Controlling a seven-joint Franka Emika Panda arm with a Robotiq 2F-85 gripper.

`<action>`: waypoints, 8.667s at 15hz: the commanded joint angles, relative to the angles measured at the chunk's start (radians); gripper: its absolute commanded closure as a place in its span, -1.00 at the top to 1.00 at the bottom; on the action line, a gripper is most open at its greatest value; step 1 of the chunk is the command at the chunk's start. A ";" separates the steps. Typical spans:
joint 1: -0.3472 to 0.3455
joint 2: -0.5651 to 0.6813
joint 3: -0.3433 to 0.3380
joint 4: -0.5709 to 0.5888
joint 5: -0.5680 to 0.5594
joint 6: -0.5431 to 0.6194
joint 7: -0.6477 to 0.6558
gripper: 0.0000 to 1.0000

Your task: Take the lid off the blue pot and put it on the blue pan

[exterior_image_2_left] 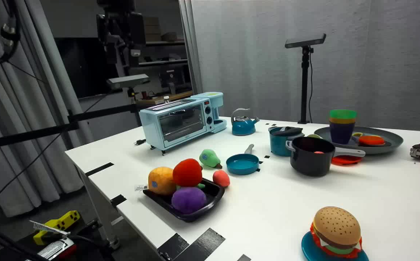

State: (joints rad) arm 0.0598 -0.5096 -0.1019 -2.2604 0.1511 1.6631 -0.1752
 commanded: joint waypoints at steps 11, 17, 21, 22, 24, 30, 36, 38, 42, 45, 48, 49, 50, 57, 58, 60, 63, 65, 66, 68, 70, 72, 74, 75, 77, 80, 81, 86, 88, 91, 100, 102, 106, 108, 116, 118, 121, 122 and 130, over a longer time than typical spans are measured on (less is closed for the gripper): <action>-0.018 0.003 0.014 0.003 0.006 -0.004 -0.007 1.00; -0.018 0.003 0.014 0.003 0.006 -0.004 -0.007 1.00; -0.018 0.003 0.014 0.003 0.006 -0.004 -0.007 1.00; -0.018 0.003 0.014 0.003 0.006 -0.004 -0.007 1.00; -0.018 0.003 0.014 0.003 0.006 -0.004 -0.007 1.00; -0.018 0.003 0.014 0.003 0.006 -0.004 -0.007 1.00; -0.018 0.003 0.014 0.003 0.006 -0.004 -0.007 1.00; -0.018 0.003 0.014 0.003 0.006 -0.004 -0.007 1.00; -0.018 0.003 0.014 0.003 0.006 -0.004 -0.007 1.00; -0.020 0.198 -0.017 0.261 0.014 -0.034 -0.029 1.00; -0.041 0.324 -0.027 0.428 0.012 -0.034 -0.023 1.00; -0.049 0.367 -0.029 0.482 0.010 -0.036 -0.024 1.00; -0.059 0.414 -0.030 0.537 0.002 -0.038 -0.022 1.00; -0.093 0.492 -0.007 0.596 -0.016 -0.020 -0.002 1.00; -0.093 0.496 -0.007 0.601 -0.017 -0.021 -0.002 1.00; -0.093 0.495 -0.007 0.605 -0.017 -0.022 -0.002 1.00; -0.094 0.500 -0.006 0.608 -0.019 -0.013 0.000 1.00; -0.094 0.515 -0.003 0.599 -0.031 0.044 -0.019 1.00; -0.094 0.525 -0.001 0.591 -0.042 0.084 -0.022 1.00; -0.094 0.545 0.002 0.569 -0.072 0.177 -0.023 1.00; -0.095 0.568 0.004 0.545 -0.096 0.256 -0.021 1.00; -0.096 0.595 0.006 0.522 -0.115 0.337 -0.018 1.00; -0.097 0.630 0.007 0.510 -0.132 0.404 -0.010 1.00; -0.098 0.644 0.007 0.508 -0.141 0.432 -0.002 1.00; -0.099 0.641 0.012 0.511 -0.126 0.404 0.001 1.00; -0.101 0.661 0.012 0.509 -0.128 0.427 0.002 1.00; -0.101 0.660 0.012 0.509 -0.128 0.427 0.002 1.00; -0.102 0.685 0.013 0.520 -0.125 0.447 0.000 1.00; -0.105 0.719 0.016 0.532 -0.116 0.487 -0.007 1.00; -0.106 0.785 0.016 0.553 -0.130 0.576 0.006 1.00; -0.124 0.992 -0.001 0.663 -0.190 0.804 0.031 1.00; -0.133 1.020 -0.001 0.697 -0.194 0.798 0.033 1.00; -0.146 1.006 0.013 0.665 -0.179 0.793 0.021 1.00; -0.146 1.006 0.016 0.663 -0.179 0.793 0.021 1.00; -0.135 1.096 -0.020 0.717 -0.225 0.806 0.084 1.00; -0.134 1.118 -0.023 0.726 -0.237 0.818 0.096 1.00; -0.130 1.154 -0.024 0.740 -0.241 0.870 0.115 1.00; -0.126 1.167 -0.026 0.749 -0.243 0.890 0.123 1.00; -0.092 1.276 -0.056 0.820 -0.280 1.025 0.199 1.00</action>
State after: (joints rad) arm -0.0541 0.7033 -0.1276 -1.5083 -0.0954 2.6514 -0.0297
